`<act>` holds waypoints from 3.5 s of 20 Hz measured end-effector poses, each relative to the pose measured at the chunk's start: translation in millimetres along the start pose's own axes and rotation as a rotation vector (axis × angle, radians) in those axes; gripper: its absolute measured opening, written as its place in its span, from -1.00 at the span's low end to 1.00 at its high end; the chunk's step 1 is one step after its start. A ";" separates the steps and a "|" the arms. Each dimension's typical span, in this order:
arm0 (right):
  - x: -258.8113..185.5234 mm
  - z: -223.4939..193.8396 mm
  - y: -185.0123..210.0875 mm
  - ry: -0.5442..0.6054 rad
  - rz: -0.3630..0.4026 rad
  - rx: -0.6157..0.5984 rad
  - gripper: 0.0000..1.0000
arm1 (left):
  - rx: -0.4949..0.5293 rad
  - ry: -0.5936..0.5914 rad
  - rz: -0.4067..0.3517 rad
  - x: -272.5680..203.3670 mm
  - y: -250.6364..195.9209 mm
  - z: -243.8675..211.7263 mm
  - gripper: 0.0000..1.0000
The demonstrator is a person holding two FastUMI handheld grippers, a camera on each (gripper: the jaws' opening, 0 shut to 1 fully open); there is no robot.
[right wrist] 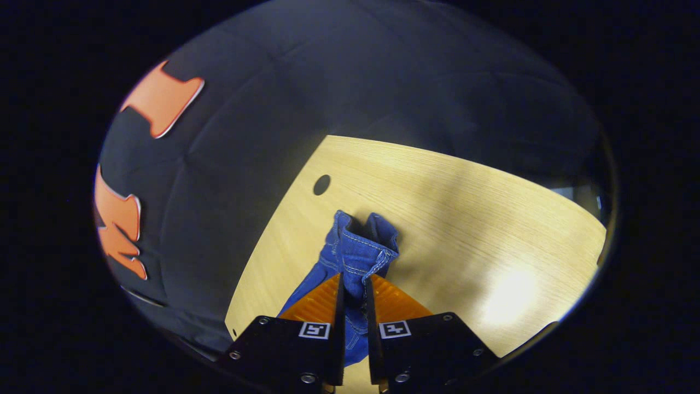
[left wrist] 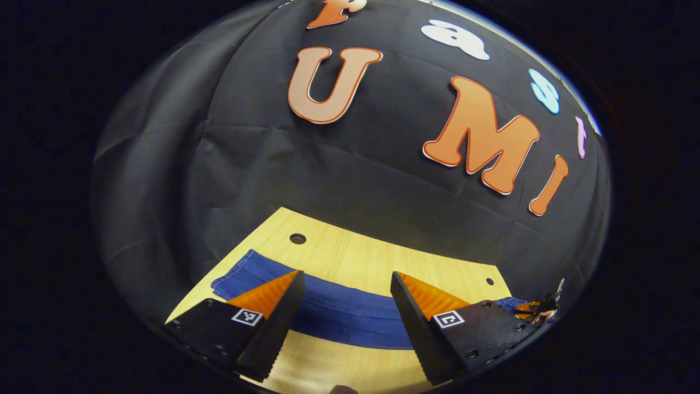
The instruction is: Grasp the waist and the cuffs of the jeans and fold them to make the two legs overlap; first hold the waist and fold one-third of the jeans toward the cuffs, then hold the cuffs and fold the remaining one-third in the same direction to finish folding.
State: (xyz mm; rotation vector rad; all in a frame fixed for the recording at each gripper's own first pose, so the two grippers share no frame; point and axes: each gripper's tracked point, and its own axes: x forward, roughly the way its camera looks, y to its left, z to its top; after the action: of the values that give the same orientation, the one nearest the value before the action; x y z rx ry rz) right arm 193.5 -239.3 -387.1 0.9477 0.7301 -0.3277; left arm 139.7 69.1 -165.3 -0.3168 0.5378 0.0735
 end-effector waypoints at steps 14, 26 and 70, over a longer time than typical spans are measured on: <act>-68.4 -66.8 146.0 -0.043 0.175 -0.411 -0.63 | 0.090 -0.041 -0.011 -4.5 25.9 1.5 0.94; -60.7 -204.9 278.1 0.096 0.335 -0.644 -0.63 | 0.012 -0.013 0.065 -8.0 100.4 -9.8 0.94; -145.8 -160.9 288.6 -0.199 0.216 -0.677 0.94 | -0.865 0.318 0.050 173.3 250.5 -140.7 0.59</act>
State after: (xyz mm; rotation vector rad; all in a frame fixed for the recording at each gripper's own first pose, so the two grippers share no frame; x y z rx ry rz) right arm 180.9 47.2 -167.6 0.3376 0.4952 0.0259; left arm 181.3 260.0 -438.0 -1.1724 0.8128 0.3109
